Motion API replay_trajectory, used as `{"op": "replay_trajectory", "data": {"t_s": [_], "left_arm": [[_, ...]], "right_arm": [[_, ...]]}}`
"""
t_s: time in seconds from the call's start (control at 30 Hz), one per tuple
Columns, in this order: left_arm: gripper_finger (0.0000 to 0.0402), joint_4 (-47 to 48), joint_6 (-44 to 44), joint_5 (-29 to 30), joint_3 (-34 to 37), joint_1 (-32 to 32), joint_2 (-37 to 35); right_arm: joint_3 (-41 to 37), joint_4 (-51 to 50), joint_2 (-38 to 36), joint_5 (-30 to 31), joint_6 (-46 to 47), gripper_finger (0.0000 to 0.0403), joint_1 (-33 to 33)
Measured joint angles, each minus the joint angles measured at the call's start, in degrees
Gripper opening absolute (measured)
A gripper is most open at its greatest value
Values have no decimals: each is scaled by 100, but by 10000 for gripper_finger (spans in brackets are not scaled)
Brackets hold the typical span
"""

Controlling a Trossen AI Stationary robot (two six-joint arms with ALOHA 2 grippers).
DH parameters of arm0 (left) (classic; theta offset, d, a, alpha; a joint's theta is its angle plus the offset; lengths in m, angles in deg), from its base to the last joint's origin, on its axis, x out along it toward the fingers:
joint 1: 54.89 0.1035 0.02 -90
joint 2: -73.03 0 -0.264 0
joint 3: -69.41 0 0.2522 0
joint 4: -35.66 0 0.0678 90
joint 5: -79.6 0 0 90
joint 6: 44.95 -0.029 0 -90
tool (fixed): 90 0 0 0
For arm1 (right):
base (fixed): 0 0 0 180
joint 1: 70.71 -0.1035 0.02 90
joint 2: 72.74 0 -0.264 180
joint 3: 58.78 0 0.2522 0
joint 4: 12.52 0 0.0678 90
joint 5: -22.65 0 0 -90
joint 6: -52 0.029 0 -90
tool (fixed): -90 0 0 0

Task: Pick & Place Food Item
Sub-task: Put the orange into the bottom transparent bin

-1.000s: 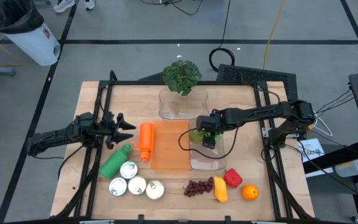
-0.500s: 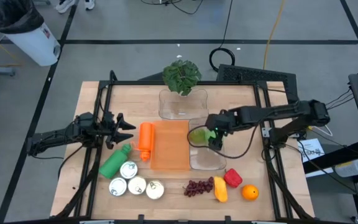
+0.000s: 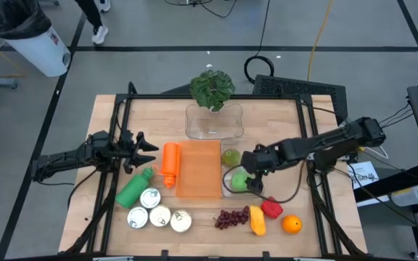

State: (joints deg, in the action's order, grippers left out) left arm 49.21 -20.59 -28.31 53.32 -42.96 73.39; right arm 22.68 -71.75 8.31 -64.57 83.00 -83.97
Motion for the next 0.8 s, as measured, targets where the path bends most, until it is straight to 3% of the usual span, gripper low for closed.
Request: {"op": "replay_trajectory", "data": {"t_s": [0.3, 0.63, 0.8], "left_arm": [[243, -1, -4, 0, 0, 0, 0], [243, -1, -4, 0, 1, 0, 0], [243, -1, 0, 0, 2, 0, 0]], "right_arm": [[4, -198, -639, 5, 1379, 350, -1329], [4, -1582, -927, -146, 4374, 350, -3251], [4, -1805, -749, 39, 5361, 350, -4145]]}}
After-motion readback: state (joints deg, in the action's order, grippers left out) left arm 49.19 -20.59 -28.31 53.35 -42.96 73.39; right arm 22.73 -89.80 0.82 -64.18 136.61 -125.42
